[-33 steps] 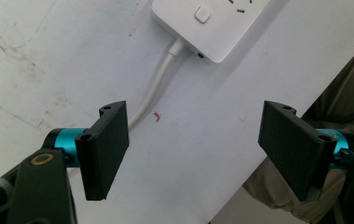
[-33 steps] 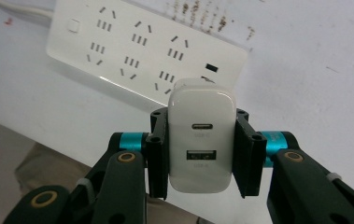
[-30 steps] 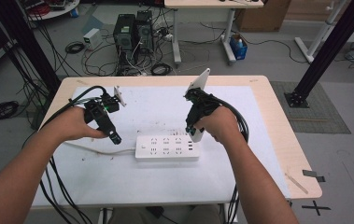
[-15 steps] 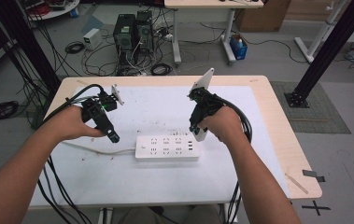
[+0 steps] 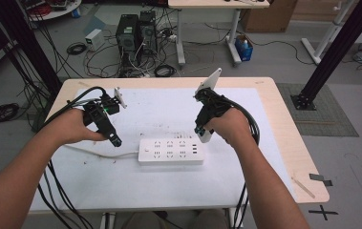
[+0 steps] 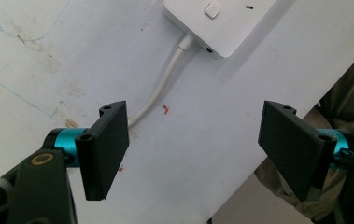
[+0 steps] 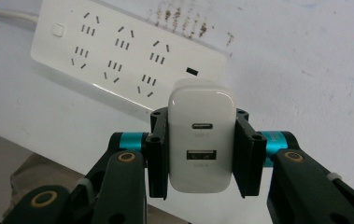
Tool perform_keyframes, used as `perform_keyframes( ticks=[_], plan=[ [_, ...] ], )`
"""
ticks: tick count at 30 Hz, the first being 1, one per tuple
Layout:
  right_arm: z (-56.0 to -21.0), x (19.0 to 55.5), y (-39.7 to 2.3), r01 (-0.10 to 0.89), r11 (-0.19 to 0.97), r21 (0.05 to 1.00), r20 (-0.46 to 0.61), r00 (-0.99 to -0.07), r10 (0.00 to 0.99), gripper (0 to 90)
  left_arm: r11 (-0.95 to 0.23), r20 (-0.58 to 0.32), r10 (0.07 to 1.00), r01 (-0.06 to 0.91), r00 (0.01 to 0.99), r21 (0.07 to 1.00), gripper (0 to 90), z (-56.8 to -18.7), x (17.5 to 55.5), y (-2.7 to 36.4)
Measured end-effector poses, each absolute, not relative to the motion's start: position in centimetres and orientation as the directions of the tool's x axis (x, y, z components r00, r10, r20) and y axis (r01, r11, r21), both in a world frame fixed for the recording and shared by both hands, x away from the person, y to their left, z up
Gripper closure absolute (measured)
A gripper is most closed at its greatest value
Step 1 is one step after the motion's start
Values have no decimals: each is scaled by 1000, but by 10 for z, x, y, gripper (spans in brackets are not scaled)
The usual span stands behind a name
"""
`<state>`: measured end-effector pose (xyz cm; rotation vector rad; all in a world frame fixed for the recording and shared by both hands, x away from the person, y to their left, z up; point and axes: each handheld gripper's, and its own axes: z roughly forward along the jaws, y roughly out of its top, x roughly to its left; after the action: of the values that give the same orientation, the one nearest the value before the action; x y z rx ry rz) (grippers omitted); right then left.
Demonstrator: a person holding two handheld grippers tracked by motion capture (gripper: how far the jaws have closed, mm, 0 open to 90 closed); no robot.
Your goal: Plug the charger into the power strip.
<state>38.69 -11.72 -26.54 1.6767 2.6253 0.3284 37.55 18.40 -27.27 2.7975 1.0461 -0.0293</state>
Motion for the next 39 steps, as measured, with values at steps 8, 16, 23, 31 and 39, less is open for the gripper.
perform_keyframes(
  ticks=[8, 16, 23, 31, 39],
  plan=[
    [-264, 394, -116, 834, 520, 183, 95, -542, 835, 623, -760, -71, 634, 637, 770, 132, 248, -274, 375, 182],
    [-267, 400, -100, 688, 707, 164, 29, -720, 694, 623, -773, -71, 618, 621, 783, 127, 248, -274, 374, 178],
    [-274, 404, -82, 552, 818, 162, 41, -832, 553, 623, -785, -78, 602, 607, 795, 123, 248, -274, 372, 179],
    [-286, 404, -62, 424, 898, 121, 22, -905, 425, 623, -784, -73, 605, 610, 793, 116, 248, -274, 374, 181],
    [-298, 408, -51, 317, 944, 93, -21, -947, 320, 623, -788, -64, 603, 606, 796, 108, 248, -275, 375, 182]
  ],
)
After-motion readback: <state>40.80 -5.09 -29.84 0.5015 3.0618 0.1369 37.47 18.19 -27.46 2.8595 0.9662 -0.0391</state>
